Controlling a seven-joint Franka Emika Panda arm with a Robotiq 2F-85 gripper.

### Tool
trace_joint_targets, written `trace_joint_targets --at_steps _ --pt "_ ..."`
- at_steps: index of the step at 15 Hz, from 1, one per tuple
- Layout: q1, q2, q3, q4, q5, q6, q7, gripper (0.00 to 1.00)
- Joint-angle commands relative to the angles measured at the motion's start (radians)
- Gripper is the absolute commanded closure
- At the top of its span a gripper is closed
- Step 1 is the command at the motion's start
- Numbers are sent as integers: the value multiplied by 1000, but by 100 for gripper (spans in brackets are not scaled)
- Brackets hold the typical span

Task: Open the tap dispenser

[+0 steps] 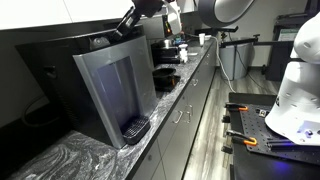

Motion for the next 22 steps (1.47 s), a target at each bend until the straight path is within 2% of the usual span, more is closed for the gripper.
trace_joint_targets --at_steps 1,7,22 --pt "10 39 -1 32 4 15 -1 100" --pt "14 46 -6 32 1 17 -5 100" --pt "-65 6 32 20 -8 32 3 100"
